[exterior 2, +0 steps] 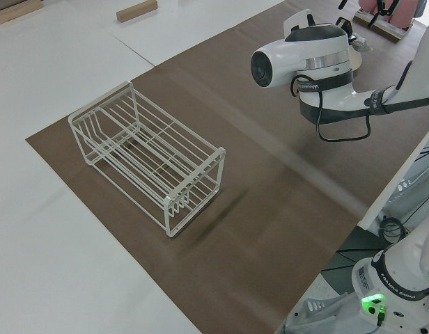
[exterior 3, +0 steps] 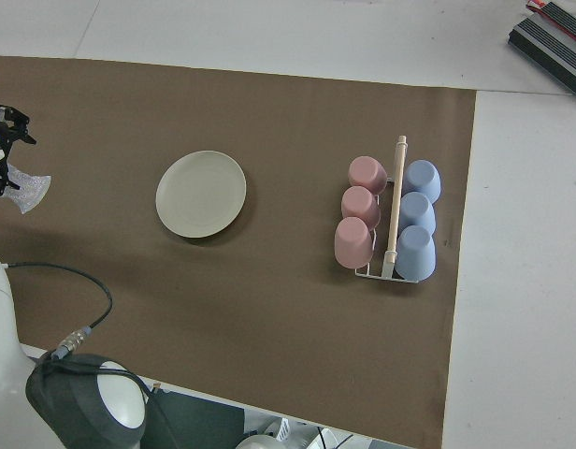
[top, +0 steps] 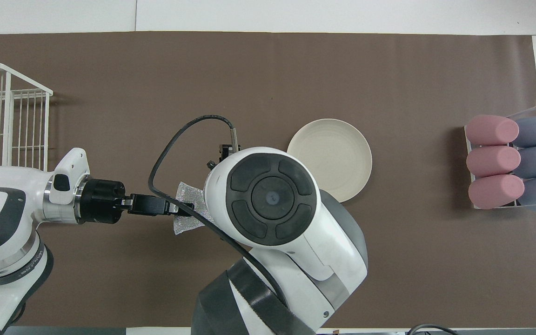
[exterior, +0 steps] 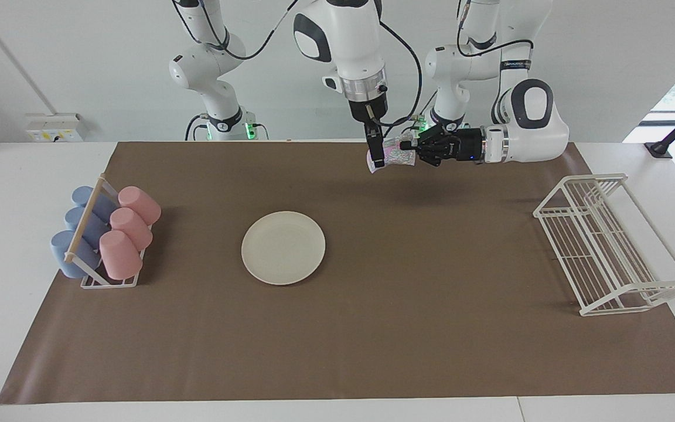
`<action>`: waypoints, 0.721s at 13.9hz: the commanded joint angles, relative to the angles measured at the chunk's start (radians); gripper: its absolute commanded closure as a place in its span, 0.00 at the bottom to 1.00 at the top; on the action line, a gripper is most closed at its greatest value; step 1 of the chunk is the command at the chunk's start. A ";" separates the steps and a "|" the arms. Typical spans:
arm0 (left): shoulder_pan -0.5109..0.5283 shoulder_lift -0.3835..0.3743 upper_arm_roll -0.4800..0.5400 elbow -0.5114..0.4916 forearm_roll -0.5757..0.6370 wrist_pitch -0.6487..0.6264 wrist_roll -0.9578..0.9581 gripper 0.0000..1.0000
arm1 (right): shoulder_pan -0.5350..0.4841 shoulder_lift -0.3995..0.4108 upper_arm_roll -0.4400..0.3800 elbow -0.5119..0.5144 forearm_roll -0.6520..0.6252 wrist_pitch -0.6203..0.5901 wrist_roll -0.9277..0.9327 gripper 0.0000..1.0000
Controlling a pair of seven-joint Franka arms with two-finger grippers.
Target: Wipe plate with sponge
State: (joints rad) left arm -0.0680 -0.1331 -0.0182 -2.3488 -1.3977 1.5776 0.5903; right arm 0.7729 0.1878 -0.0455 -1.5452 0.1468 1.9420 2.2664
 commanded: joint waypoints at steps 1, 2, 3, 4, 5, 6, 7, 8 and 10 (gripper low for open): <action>-0.022 -0.040 0.009 -0.037 -0.050 0.030 0.014 1.00 | 0.009 -0.054 0.004 -0.106 0.025 0.073 0.009 0.00; -0.026 -0.037 0.009 -0.035 -0.063 0.038 0.013 1.00 | 0.025 -0.066 0.006 -0.142 0.052 0.125 0.007 0.00; -0.026 -0.039 0.009 -0.035 -0.064 0.035 0.013 1.00 | 0.037 -0.073 0.006 -0.171 0.062 0.181 0.007 0.00; -0.026 -0.039 0.009 -0.035 -0.064 0.032 0.013 1.00 | 0.042 -0.077 0.006 -0.183 0.062 0.205 0.007 0.00; -0.026 -0.037 0.009 -0.033 -0.066 0.032 0.013 1.00 | 0.043 -0.079 0.006 -0.185 0.062 0.206 0.004 0.00; -0.026 -0.039 0.011 -0.033 -0.066 0.029 0.013 1.00 | 0.043 -0.080 0.006 -0.191 0.062 0.201 0.004 0.00; -0.026 -0.039 0.011 -0.033 -0.066 0.027 0.013 1.00 | 0.046 -0.086 0.006 -0.200 0.062 0.201 0.004 0.00; -0.024 -0.039 0.012 -0.033 -0.066 0.024 0.011 1.00 | 0.048 -0.091 0.006 -0.207 0.062 0.201 0.007 0.00; -0.022 -0.039 0.012 -0.033 -0.064 0.018 0.011 1.00 | 0.049 -0.094 0.004 -0.216 0.060 0.193 -0.004 0.17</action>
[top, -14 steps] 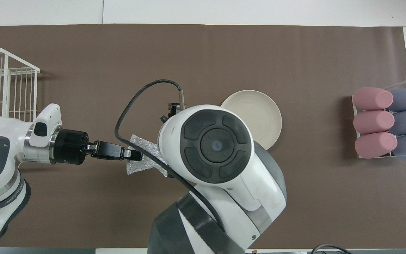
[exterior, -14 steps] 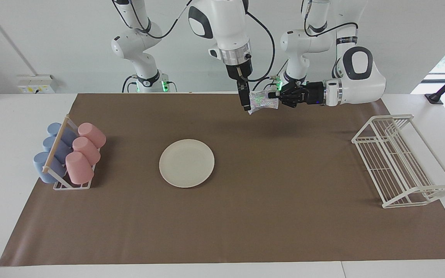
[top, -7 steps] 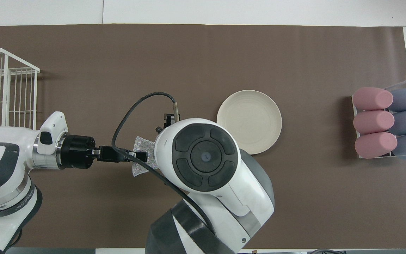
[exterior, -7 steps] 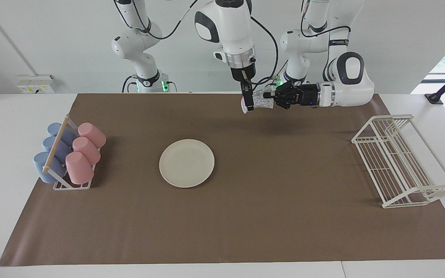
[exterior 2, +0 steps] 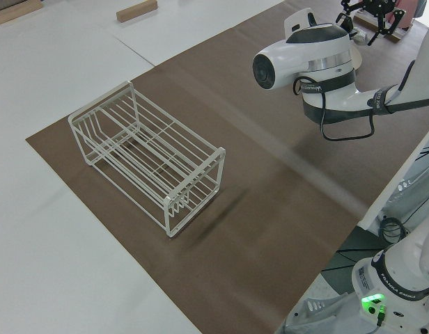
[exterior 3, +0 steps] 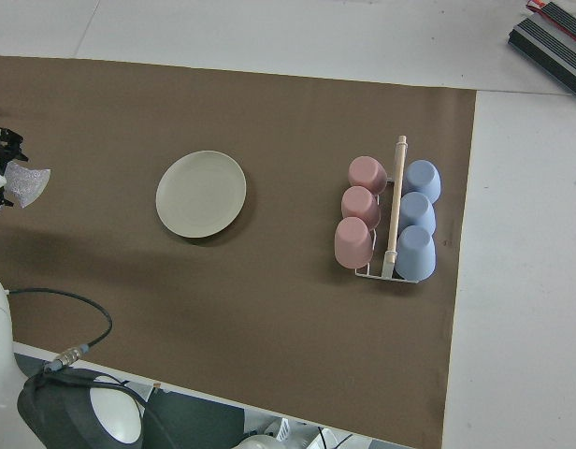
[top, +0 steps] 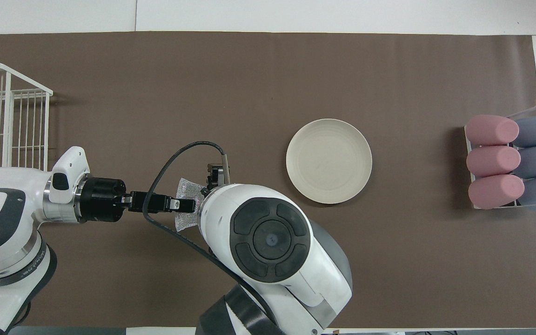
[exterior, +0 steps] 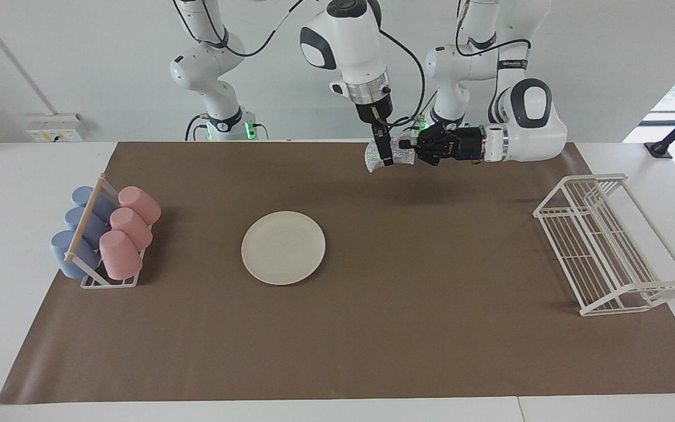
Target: Wipe plate with sponge
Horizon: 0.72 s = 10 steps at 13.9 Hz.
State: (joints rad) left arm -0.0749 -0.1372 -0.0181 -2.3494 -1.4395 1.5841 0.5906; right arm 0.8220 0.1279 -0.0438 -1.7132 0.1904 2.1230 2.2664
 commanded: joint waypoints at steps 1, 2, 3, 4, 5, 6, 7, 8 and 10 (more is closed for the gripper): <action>-0.014 -0.035 0.014 -0.033 -0.022 0.011 0.011 1.00 | 0.000 -0.036 0.004 -0.048 0.014 0.015 -0.010 0.58; -0.014 -0.035 0.014 -0.033 -0.022 0.010 0.011 1.00 | 0.000 -0.034 0.004 -0.048 0.014 0.020 -0.019 0.80; -0.014 -0.035 0.014 -0.033 -0.022 0.010 0.011 1.00 | -0.001 -0.034 0.002 -0.048 0.012 0.020 -0.028 0.93; -0.013 -0.035 0.014 -0.033 -0.022 0.008 0.011 1.00 | -0.001 -0.034 0.002 -0.048 0.012 0.021 -0.039 1.00; -0.011 -0.035 0.014 -0.031 -0.022 0.005 0.009 1.00 | -0.001 -0.034 0.002 -0.048 0.008 0.021 -0.041 1.00; -0.010 -0.035 0.015 -0.031 -0.021 0.002 0.009 1.00 | -0.001 -0.034 0.002 -0.048 0.003 0.020 -0.041 1.00; -0.009 -0.035 0.015 -0.031 -0.021 0.004 0.009 1.00 | -0.003 -0.034 0.002 -0.048 0.003 0.020 -0.042 1.00; -0.009 -0.035 0.015 -0.031 -0.021 0.002 0.009 1.00 | -0.003 -0.034 0.002 -0.048 0.003 0.020 -0.042 1.00; -0.011 -0.035 0.015 -0.030 -0.021 0.004 0.009 1.00 | -0.003 -0.034 0.002 -0.048 0.001 0.018 -0.042 1.00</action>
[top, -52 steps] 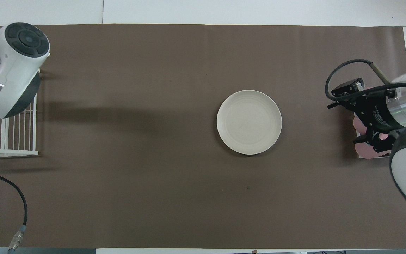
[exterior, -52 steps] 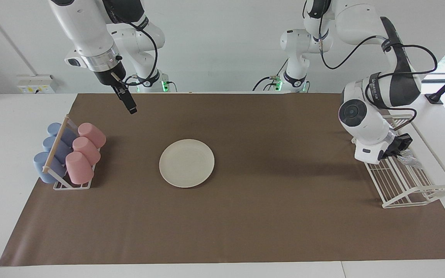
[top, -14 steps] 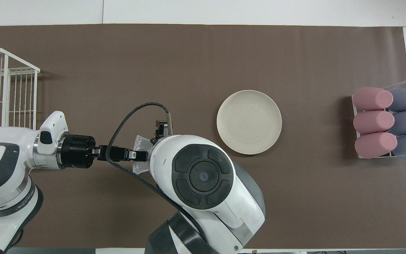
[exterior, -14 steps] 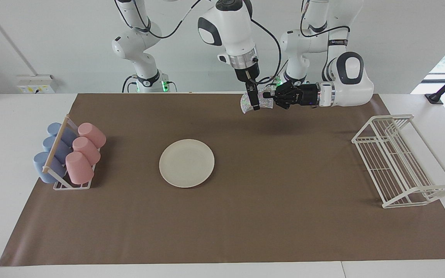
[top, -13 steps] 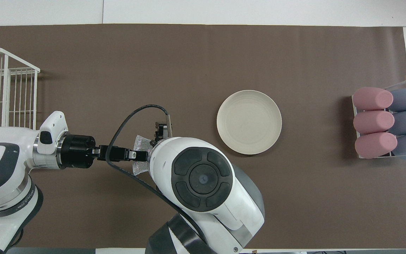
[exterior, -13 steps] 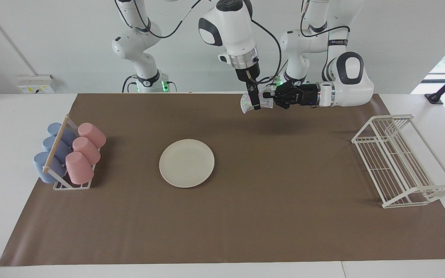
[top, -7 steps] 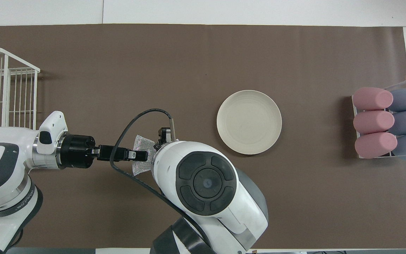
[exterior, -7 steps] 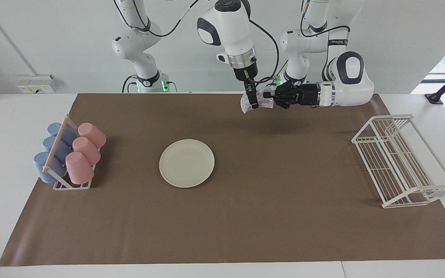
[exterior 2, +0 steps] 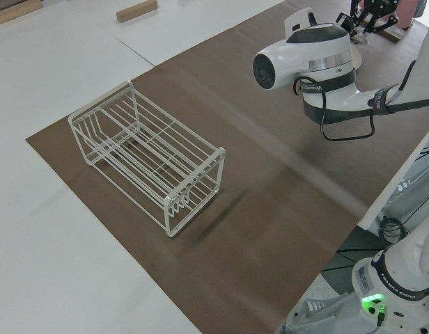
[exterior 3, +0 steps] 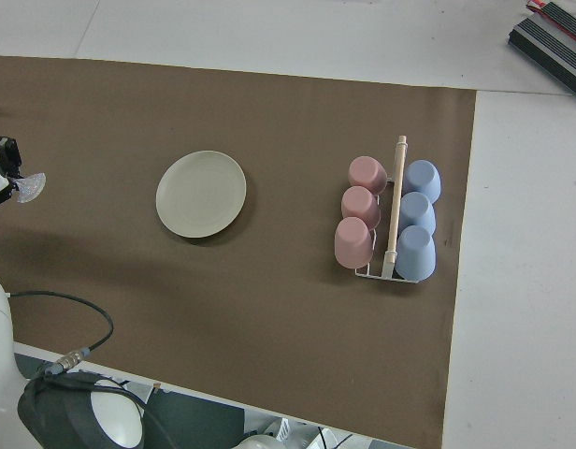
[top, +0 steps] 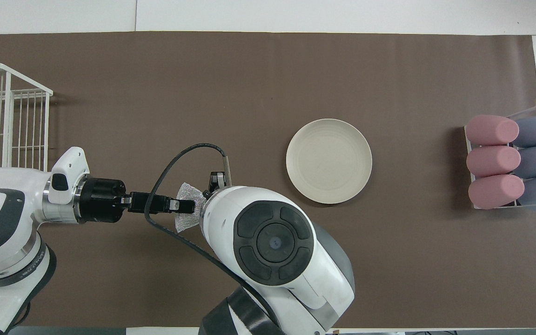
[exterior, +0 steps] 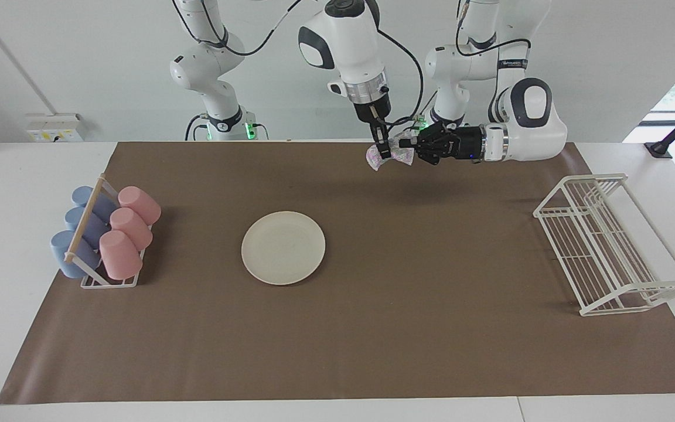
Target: Wipe plate with sponge
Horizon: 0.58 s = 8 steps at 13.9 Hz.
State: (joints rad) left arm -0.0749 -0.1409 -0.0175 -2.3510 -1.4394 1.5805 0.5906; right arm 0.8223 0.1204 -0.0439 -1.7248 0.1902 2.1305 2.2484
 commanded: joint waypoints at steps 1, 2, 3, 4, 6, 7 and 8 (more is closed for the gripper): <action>-0.014 -0.031 0.014 -0.028 -0.019 0.009 0.006 1.00 | -0.005 -0.027 0.002 -0.036 0.002 0.011 -0.026 1.00; -0.017 -0.031 0.014 -0.025 -0.016 0.009 0.006 0.55 | -0.006 -0.027 0.002 -0.036 0.002 0.009 -0.038 1.00; -0.017 -0.031 0.014 -0.025 -0.012 0.009 0.005 0.01 | -0.012 -0.027 0.002 -0.036 0.002 0.003 -0.059 1.00; -0.019 -0.031 0.016 -0.025 -0.012 0.009 0.003 0.00 | -0.021 -0.025 -0.001 -0.035 0.000 -0.023 -0.084 1.00; -0.019 -0.031 0.016 -0.025 -0.012 0.010 0.001 0.00 | -0.067 -0.025 -0.002 -0.030 0.002 -0.050 -0.189 1.00; -0.019 -0.031 0.016 -0.025 -0.010 0.010 0.001 0.00 | -0.084 -0.025 -0.004 -0.030 0.000 -0.053 -0.222 1.00; -0.019 -0.031 0.016 -0.025 -0.009 0.015 0.001 0.00 | -0.115 -0.025 -0.004 -0.033 0.000 -0.066 -0.269 1.00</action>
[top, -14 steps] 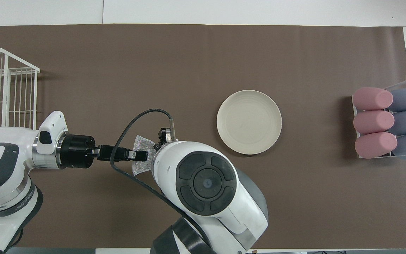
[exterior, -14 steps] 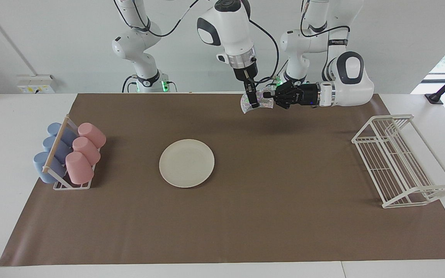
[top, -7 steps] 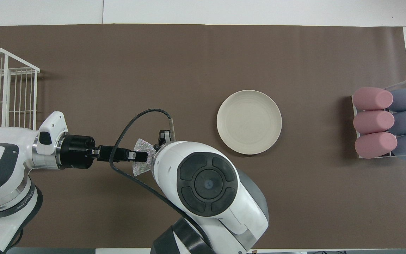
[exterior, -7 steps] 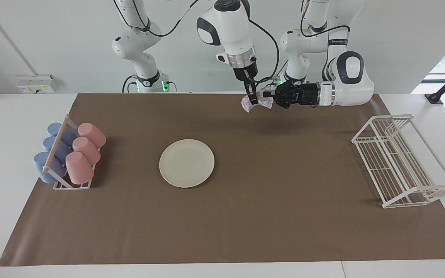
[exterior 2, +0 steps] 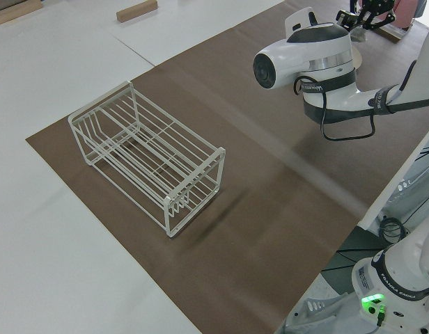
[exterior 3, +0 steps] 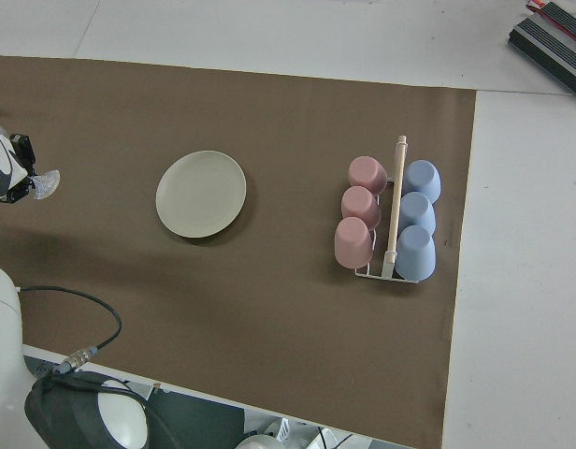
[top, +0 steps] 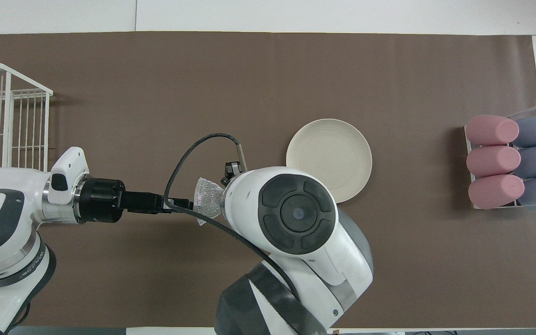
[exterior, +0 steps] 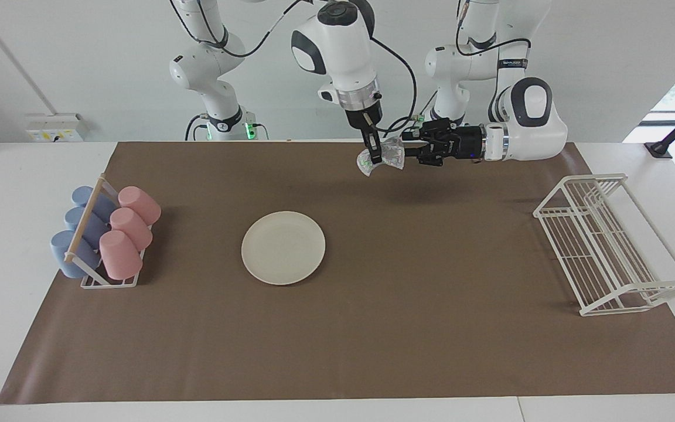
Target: Wipe plate with sponge
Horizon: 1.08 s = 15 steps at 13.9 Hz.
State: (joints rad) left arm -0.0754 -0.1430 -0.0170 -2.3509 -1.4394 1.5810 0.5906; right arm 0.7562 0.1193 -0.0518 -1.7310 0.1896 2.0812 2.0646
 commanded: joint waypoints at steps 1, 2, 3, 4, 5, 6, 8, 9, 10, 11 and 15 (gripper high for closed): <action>-0.018 -0.027 0.015 -0.025 -0.009 0.022 0.000 0.00 | -0.087 -0.027 0.004 -0.042 0.002 -0.016 -0.163 1.00; -0.018 -0.027 0.014 -0.025 0.002 0.030 -0.002 0.00 | -0.130 -0.027 0.004 -0.059 0.002 -0.006 -0.220 1.00; -0.018 -0.024 0.014 -0.024 0.051 0.048 0.001 0.00 | -0.180 -0.030 0.006 -0.082 0.002 0.005 -0.272 1.00; -0.012 -0.023 0.014 -0.024 0.085 0.059 0.002 0.00 | -0.210 -0.027 0.004 -0.097 0.002 0.026 -0.326 1.00; -0.004 -0.023 0.014 -0.024 0.108 0.068 0.002 0.00 | -0.231 -0.017 0.006 -0.128 0.004 0.069 -0.368 1.00; 0.000 -0.021 0.015 -0.019 0.132 0.086 -0.002 0.00 | -0.256 -0.007 0.006 -0.163 0.004 0.130 -0.392 1.00; 0.020 -0.021 0.015 0.002 0.225 0.112 -0.017 0.00 | -0.274 -0.004 0.007 -0.267 0.008 0.230 -0.435 1.00; 0.032 -0.021 0.015 0.019 0.290 0.123 -0.040 0.00 | -0.270 -0.010 0.006 -0.321 0.008 0.276 -0.443 1.00; 0.054 -0.021 0.015 0.042 0.347 0.125 -0.060 0.00 | -0.270 -0.013 0.007 -0.376 0.008 0.321 -0.452 1.00; 0.072 -0.020 0.015 0.061 0.391 0.125 -0.081 0.00 | -0.271 -0.010 0.007 -0.409 0.008 0.362 -0.475 1.00; 0.098 -0.020 0.015 0.148 0.620 0.129 -0.167 0.00 | -0.268 0.059 0.007 -0.424 0.013 0.425 -0.503 1.00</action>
State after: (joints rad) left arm 0.0129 -0.1487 0.0050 -2.2436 -0.9284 1.6969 0.4777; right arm 0.4917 0.1575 -0.0499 -2.1456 0.1896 2.4640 1.5980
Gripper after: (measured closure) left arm 0.000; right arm 0.894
